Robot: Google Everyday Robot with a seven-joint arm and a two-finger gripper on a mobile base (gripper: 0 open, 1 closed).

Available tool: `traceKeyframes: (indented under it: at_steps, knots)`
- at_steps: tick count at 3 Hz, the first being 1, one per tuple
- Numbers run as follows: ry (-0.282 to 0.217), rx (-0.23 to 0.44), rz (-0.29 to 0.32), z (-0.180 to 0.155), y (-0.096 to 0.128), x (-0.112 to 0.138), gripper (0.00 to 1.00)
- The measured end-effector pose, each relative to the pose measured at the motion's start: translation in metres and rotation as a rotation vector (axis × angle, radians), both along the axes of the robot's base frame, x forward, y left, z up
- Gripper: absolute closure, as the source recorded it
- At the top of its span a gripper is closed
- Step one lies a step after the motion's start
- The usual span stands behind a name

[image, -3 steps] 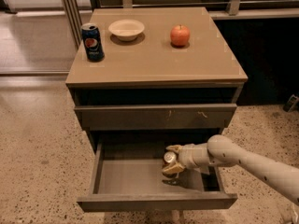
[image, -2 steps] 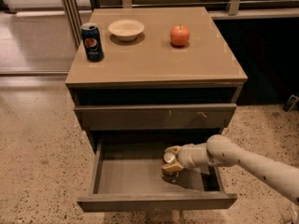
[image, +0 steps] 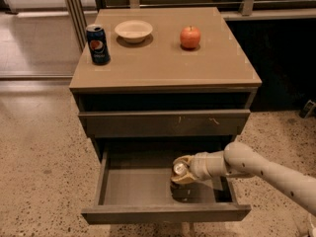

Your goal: Pick orange can from middle drawer and place on counter

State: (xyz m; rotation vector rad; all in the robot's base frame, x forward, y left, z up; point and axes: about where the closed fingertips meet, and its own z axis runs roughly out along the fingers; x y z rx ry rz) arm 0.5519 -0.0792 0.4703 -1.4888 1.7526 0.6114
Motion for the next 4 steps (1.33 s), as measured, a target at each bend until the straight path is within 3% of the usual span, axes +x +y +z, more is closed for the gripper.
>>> traceKeyframes:
  at_steps: [1,2,3,4]
  knots:
    - [-0.016,0.024,0.045,0.059,0.008,-0.020,1.00]
    - [-0.014,-0.006,0.050,0.127,0.008,-0.029,1.00]
    - [-0.015,-0.086,0.018,0.202,0.005,-0.030,1.00]
    - [-0.062,-0.131,0.003,0.246,0.006,-0.032,1.00]
